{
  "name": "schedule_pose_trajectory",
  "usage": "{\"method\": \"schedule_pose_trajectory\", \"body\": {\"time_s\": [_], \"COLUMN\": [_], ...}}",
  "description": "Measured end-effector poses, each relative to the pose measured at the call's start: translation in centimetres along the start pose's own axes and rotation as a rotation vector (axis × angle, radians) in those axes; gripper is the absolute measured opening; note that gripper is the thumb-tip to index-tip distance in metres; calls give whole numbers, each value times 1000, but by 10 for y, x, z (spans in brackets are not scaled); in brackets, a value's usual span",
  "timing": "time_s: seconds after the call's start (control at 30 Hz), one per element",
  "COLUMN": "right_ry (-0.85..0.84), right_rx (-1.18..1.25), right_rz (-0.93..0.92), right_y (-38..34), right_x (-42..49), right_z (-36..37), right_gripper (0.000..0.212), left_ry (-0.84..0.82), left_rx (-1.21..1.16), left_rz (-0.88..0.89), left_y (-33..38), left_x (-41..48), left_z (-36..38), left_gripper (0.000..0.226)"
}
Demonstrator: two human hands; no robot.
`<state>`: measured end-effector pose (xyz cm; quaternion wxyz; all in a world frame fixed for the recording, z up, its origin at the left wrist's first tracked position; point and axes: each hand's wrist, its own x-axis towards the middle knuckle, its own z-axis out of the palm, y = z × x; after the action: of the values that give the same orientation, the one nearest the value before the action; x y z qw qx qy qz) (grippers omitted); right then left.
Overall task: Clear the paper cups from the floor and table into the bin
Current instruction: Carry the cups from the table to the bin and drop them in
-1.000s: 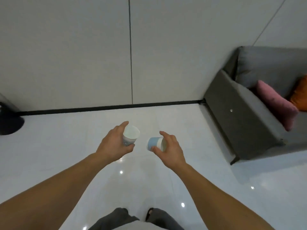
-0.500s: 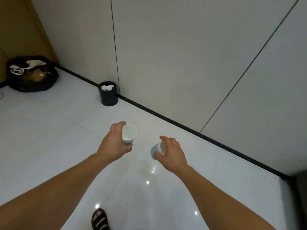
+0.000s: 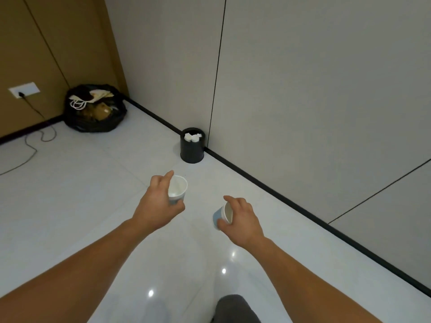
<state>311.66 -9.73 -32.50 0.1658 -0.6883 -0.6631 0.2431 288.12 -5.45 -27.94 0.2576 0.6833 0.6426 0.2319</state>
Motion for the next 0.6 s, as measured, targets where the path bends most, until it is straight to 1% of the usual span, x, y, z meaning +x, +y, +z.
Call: {"method": "schedule_pose_trajectory", "body": {"time_s": [0.2,0.37,0.5,0.57,0.6], "right_ry": [-40,-65,-86,-96,-94], "right_rx": [-28,2,1,-8,-9], "right_rz": [-7,-78,-144,-125,-124], "right_y": [5,-18,-32,-32,-33], "right_x": [116,229,305,333,347], "right_z": [-3,-8,-16,-19,-20], "right_gripper": [69,68,68,68,68], "left_ry": [-2,63,138,127,116], "left_rx": [8,63,81,89,92], "left_rz": [-3,-65,-79,-103,-85], "left_y": [-4,-8,-10,-12,-15], "left_x": [98,192,260,286,300], "left_z": [17,-6,-22,-22,-21], "left_gripper": [76,77,82,86,87]}}
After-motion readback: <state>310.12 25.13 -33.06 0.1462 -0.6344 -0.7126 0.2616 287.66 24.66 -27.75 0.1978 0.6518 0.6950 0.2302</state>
